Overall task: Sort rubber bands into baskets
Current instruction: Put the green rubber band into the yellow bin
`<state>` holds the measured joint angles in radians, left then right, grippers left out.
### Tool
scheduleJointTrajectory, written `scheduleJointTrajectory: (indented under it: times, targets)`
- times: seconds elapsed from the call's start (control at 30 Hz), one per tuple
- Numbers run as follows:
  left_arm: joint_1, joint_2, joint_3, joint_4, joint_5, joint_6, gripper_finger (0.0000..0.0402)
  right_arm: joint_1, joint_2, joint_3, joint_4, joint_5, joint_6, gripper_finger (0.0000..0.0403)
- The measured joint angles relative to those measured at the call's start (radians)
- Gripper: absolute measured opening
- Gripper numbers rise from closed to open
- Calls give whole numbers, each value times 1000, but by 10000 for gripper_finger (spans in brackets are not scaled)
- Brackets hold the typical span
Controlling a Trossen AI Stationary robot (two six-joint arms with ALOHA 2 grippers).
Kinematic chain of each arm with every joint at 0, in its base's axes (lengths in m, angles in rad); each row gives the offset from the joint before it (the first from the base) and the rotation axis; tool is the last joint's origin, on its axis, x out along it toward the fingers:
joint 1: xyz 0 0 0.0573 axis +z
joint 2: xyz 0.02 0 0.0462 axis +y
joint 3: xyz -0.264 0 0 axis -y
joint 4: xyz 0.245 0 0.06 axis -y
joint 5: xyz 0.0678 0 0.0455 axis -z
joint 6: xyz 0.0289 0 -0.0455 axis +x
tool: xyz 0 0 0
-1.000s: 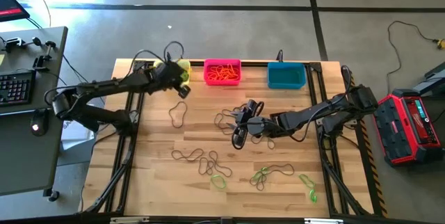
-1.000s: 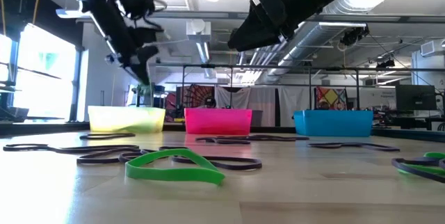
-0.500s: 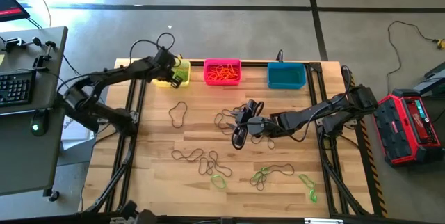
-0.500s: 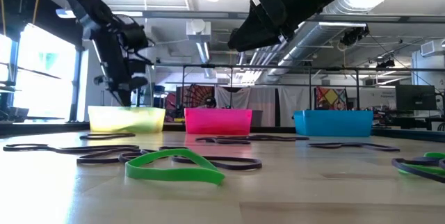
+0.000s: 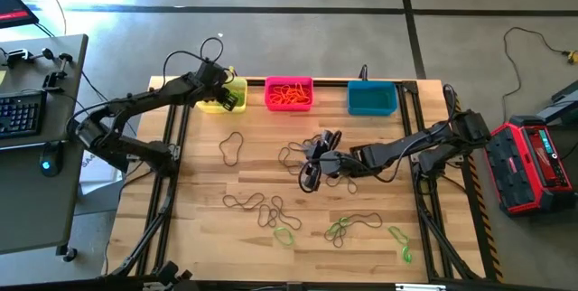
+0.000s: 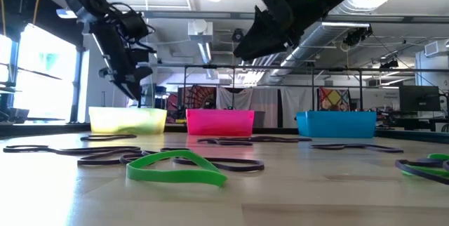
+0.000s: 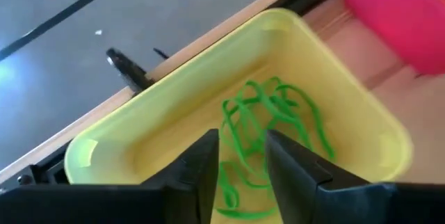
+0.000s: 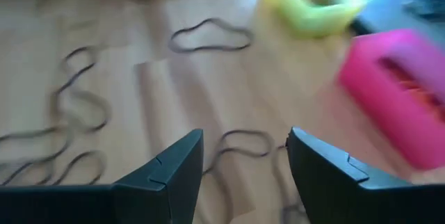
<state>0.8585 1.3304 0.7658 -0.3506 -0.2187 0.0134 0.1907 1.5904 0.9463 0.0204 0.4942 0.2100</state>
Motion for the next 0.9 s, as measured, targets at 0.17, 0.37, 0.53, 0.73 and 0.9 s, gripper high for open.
scheduleJointTrajectory:
  times: [0.17, 0.37, 0.53, 0.73, 0.9]
  targets:
    - [-71, -45, 0, 12, 59, -3, 121, 29, -56, 1, -133, -155, 47, 197]
    - [-210, -91, 0, 95, 87, -3, 121, 124, -125, 1, -411, -287, 238, 197]
    - [-344, -106, 0, 194, 156, -8, 121, 229, -116, 0, -545, -415, 429, 197]
    - [-490, -105, 0, 300, 193, -10, 121, 323, -50, 0, -556, -447, 550, 197]
    - [-570, -105, 0, 338, 184, -28, 121, 356, 35, 0, -556, -479, 612, 191]
